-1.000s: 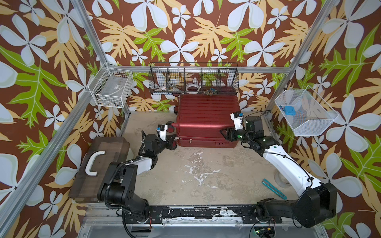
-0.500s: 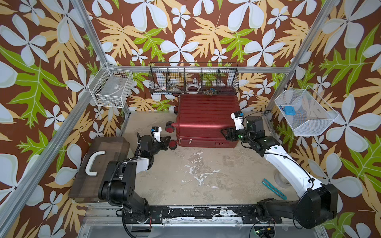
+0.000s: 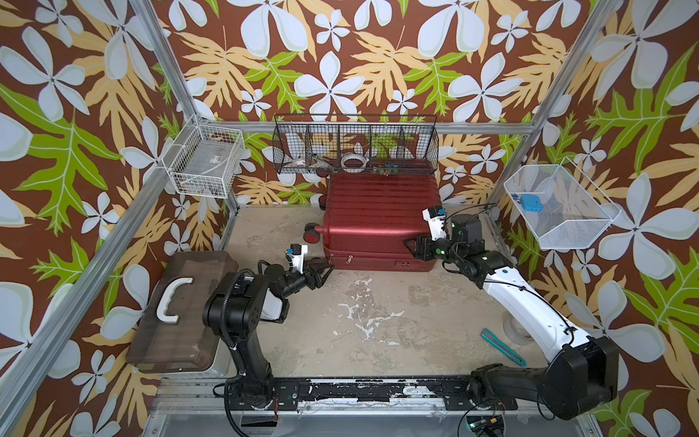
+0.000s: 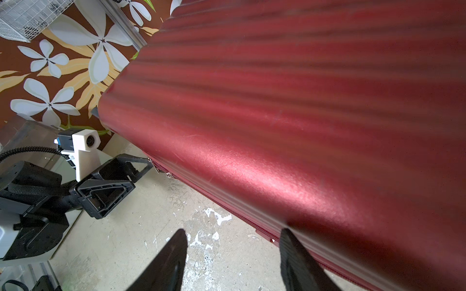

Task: Open the suitcase zippers
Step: Unzip the zipper on the suitcase, then adjust the suitcase at the center of the board.

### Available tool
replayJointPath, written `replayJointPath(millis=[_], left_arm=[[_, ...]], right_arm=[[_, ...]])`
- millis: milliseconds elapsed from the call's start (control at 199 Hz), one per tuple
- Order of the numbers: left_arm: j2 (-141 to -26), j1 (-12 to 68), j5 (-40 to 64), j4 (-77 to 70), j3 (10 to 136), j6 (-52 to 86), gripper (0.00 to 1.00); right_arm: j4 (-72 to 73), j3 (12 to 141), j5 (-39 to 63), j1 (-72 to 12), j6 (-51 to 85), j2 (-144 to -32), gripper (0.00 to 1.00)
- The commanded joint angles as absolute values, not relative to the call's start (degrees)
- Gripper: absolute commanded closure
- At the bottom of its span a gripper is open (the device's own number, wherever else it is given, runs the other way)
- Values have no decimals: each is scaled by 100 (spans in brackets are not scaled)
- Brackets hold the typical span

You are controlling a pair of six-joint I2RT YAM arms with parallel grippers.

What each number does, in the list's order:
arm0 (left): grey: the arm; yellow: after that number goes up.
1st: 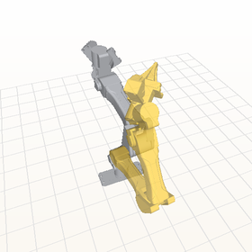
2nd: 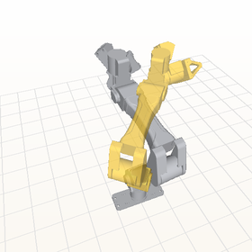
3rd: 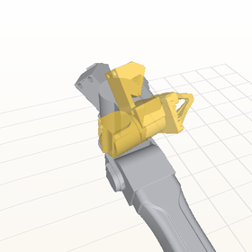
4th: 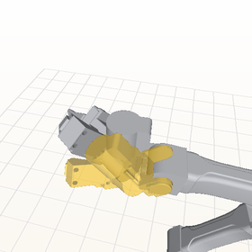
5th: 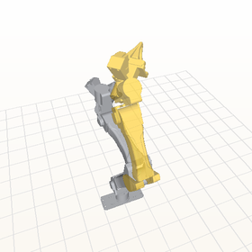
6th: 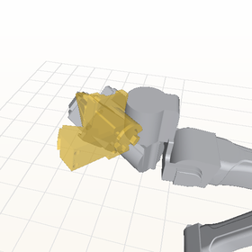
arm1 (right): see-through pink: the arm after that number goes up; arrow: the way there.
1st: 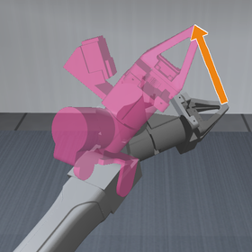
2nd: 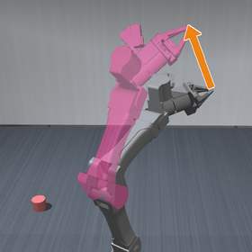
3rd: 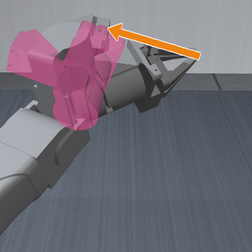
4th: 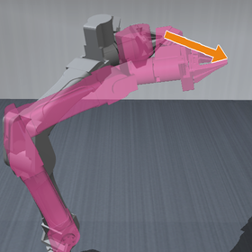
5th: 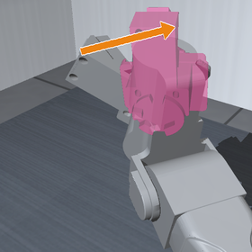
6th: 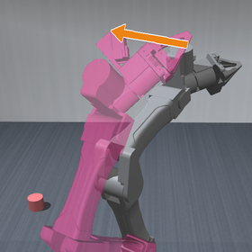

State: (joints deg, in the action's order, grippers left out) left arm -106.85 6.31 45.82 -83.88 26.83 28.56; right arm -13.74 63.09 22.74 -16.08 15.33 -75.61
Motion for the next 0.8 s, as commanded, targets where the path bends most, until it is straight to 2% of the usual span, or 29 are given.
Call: replayJointPath(millis=[0,65,156,296,407,527,718,794], left_arm=[[-10973,659,5023,-9509,2945,3217,32],[-11159,659,5129,-9546,3091,3364,39],[-11357,659,5205,-9607,3164,3540,41],[-11502,659,5195,-9582,3155,3564,40],[-11591,659,5135,-9463,3203,3569,32],[-11631,667,5055,-9334,3260,3596,32],[-11767,798,5109,-9389,3348,3634,47],[-11801,850,5111,-9367,3357,3611,49]], right_arm=[[-1360,6337,2316,-1613,1451,-7600,40],[-1388,6362,2290,-1615,1424,-7611,40],[-1428,6405,2285,-1610,1406,-7638,40],[-1441,6449,2285,-1609,1397,-7655,40],[-1458,6501,2294,-1614,1389,-7681,40],[-1468,6537,2296,-1614,1389,-7717,40],[-1459,6526,2294,-1614,1397,-7709,40],[-1459,6513,2294,-1617,1397,-7699,40]])
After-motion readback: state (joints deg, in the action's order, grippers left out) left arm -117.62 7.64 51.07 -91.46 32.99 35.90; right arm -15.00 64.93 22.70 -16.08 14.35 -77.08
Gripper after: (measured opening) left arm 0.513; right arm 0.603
